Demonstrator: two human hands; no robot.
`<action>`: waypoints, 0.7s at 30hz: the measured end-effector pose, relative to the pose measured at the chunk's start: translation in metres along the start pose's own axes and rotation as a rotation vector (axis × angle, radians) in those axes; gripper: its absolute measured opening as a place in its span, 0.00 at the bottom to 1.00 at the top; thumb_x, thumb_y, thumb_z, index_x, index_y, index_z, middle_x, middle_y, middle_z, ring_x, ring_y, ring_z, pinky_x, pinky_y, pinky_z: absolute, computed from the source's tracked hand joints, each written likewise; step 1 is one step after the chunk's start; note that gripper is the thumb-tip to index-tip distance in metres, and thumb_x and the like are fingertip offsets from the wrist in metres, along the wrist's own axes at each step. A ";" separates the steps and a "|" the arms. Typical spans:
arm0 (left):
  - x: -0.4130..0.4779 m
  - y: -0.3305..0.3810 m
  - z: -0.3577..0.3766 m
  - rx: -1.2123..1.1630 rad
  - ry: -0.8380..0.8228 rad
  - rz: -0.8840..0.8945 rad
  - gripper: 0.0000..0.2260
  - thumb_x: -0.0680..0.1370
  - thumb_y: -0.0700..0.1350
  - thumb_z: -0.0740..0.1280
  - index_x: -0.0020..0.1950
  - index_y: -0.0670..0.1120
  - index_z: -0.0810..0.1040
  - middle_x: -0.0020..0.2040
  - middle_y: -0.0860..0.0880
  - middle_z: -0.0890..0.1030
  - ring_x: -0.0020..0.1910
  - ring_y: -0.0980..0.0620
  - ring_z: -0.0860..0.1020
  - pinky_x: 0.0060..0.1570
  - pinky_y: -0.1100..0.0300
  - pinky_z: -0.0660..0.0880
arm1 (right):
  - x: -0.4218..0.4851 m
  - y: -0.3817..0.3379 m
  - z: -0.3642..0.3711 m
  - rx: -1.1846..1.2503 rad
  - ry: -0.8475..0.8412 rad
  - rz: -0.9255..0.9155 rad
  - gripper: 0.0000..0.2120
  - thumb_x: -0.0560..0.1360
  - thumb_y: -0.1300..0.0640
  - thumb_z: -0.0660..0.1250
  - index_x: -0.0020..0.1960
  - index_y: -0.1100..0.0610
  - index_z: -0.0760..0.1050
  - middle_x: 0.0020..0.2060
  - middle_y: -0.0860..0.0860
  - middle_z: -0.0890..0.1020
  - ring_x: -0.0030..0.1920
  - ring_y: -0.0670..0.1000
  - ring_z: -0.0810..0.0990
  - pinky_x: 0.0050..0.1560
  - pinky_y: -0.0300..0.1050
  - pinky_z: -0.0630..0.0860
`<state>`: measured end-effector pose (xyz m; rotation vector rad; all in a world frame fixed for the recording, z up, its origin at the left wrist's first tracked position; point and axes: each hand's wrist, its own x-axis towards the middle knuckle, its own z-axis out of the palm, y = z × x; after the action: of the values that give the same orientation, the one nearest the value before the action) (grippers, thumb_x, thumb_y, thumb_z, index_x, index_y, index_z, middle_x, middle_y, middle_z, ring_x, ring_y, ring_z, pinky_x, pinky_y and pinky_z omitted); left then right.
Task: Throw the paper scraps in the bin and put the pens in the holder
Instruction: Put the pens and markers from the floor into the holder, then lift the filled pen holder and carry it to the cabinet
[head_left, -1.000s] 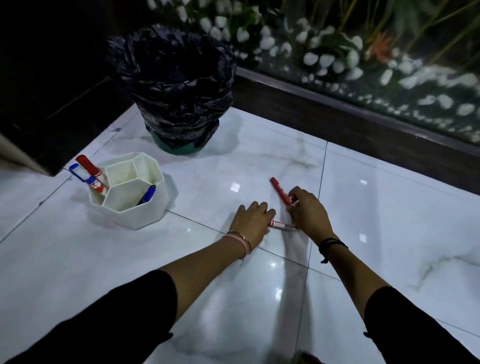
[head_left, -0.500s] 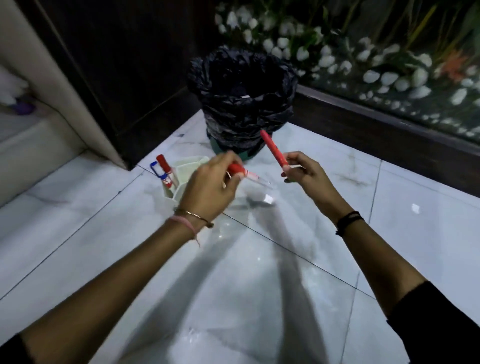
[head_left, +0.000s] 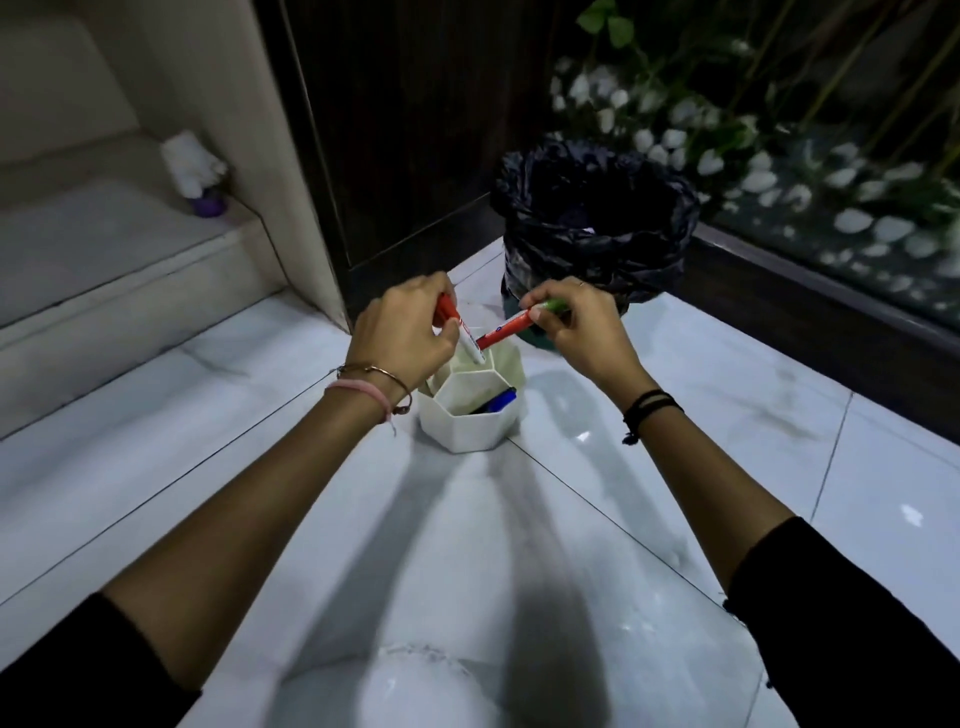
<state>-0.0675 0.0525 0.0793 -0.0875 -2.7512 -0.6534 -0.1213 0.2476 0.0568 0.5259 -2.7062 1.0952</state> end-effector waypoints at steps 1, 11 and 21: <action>-0.001 -0.001 0.002 0.012 -0.010 0.003 0.09 0.73 0.46 0.65 0.52 0.47 0.74 0.50 0.46 0.81 0.45 0.45 0.78 0.40 0.58 0.70 | 0.001 -0.002 0.002 -0.012 -0.015 -0.016 0.07 0.75 0.63 0.67 0.52 0.58 0.81 0.45 0.52 0.76 0.39 0.45 0.73 0.39 0.19 0.66; -0.032 -0.034 0.015 -0.225 0.145 -0.389 0.18 0.77 0.55 0.60 0.63 0.47 0.68 0.53 0.45 0.80 0.46 0.44 0.79 0.45 0.55 0.72 | -0.032 0.020 0.019 0.129 -0.091 0.069 0.15 0.73 0.66 0.63 0.57 0.56 0.76 0.57 0.55 0.77 0.57 0.52 0.76 0.54 0.36 0.75; -0.057 -0.085 0.054 -0.271 -0.275 -0.688 0.14 0.76 0.44 0.65 0.61 0.43 0.73 0.58 0.42 0.80 0.55 0.41 0.78 0.58 0.49 0.75 | -0.049 0.017 0.060 -0.049 -0.353 0.219 0.26 0.61 0.41 0.77 0.48 0.57 0.71 0.50 0.54 0.78 0.45 0.50 0.72 0.38 0.40 0.65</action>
<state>-0.0398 0.0017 -0.0210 0.7952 -2.9123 -1.2643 -0.0838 0.2294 -0.0110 0.4606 -3.1530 1.0689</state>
